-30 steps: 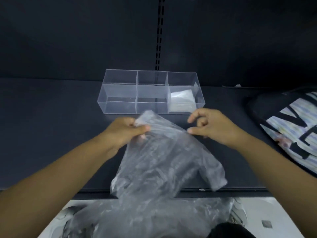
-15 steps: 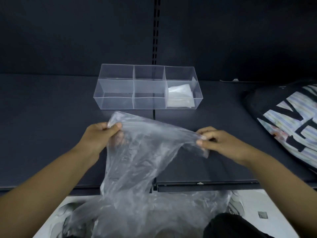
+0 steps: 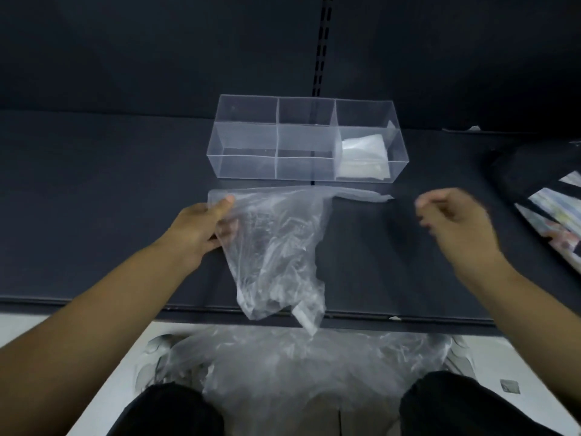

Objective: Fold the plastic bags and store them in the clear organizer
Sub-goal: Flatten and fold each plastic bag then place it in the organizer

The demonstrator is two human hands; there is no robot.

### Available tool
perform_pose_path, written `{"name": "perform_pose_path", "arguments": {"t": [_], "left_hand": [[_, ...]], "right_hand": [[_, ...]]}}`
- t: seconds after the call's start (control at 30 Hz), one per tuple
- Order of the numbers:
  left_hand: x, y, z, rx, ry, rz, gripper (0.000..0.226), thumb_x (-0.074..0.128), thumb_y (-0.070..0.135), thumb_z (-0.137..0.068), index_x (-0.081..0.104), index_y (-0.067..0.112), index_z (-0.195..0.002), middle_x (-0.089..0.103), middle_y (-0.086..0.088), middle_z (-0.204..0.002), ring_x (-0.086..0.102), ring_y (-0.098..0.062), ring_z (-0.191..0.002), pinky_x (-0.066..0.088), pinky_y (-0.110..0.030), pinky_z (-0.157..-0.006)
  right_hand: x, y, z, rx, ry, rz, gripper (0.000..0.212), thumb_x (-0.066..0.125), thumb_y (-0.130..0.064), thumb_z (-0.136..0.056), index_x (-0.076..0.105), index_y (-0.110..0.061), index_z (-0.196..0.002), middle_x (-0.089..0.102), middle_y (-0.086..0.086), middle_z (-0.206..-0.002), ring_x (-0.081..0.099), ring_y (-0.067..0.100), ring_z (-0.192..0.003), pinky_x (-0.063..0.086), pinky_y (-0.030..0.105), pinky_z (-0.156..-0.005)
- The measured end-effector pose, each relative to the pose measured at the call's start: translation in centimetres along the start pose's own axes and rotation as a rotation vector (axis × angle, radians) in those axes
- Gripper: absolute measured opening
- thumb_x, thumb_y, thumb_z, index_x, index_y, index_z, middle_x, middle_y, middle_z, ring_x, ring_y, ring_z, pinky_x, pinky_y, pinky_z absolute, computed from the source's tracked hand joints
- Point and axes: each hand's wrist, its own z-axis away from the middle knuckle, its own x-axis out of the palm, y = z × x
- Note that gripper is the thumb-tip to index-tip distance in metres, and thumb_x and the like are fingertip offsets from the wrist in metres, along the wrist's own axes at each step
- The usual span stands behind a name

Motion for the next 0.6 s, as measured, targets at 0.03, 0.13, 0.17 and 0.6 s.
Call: {"name": "perform_pose_path", "arguments": {"t": [0.03, 0.13, 0.17, 0.6], "left_hand": [[-0.6, -0.3, 0.5, -0.013, 0.010, -0.015, 0.023, 0.064, 0.038, -0.089, 0.061, 0.017, -0.097, 0.068, -0.003, -0.099, 0.068, -0.018, -0.086, 0.053, -0.027, -0.065], [-2.4, -2.3, 2.8, -0.064, 0.012, -0.021, 0.027, 0.065, 0.039, -0.088, 0.065, 0.014, -0.098, 0.073, -0.006, -0.094, 0.071, -0.019, -0.088, 0.055, -0.026, -0.067], [-2.8, -3.2, 3.8, -0.091, -0.001, -0.004, 0.030, 0.066, 0.038, -0.086, 0.066, 0.012, -0.100, 0.074, -0.006, -0.093, 0.072, -0.019, -0.087, 0.056, -0.025, -0.064], [-1.7, -5.6, 4.4, -0.246, -0.029, 0.166, 0.016, 0.071, 0.013, -0.083, 0.067, 0.001, -0.092, 0.074, -0.016, -0.084, 0.073, -0.021, -0.069, 0.057, -0.025, -0.053]], "right_hand": [[1.1, -0.9, 2.1, -0.019, -0.168, -0.018, 0.003, 0.066, -0.023, -0.088, 0.064, -0.026, -0.087, 0.067, -0.004, -0.087, 0.060, 0.008, -0.076, 0.047, 0.018, -0.070], [4.0, -2.6, 7.9, 0.017, -0.705, 0.017, 0.045, 0.072, -0.060, -0.068, 0.057, -0.042, -0.107, 0.056, -0.017, -0.103, 0.058, -0.003, -0.087, 0.044, 0.009, -0.074], [5.0, -2.7, 9.3, 0.010, -0.803, 0.066, 0.053, 0.072, -0.066, -0.063, 0.051, -0.049, -0.108, 0.049, -0.023, -0.107, 0.054, -0.006, -0.092, 0.043, 0.007, -0.075], [2.7, 0.0, 5.8, 0.056, -0.538, -0.071, 0.016, 0.069, -0.005, -0.084, 0.074, -0.017, -0.074, 0.072, 0.001, -0.070, 0.063, 0.005, -0.066, 0.048, 0.014, -0.067]]}}
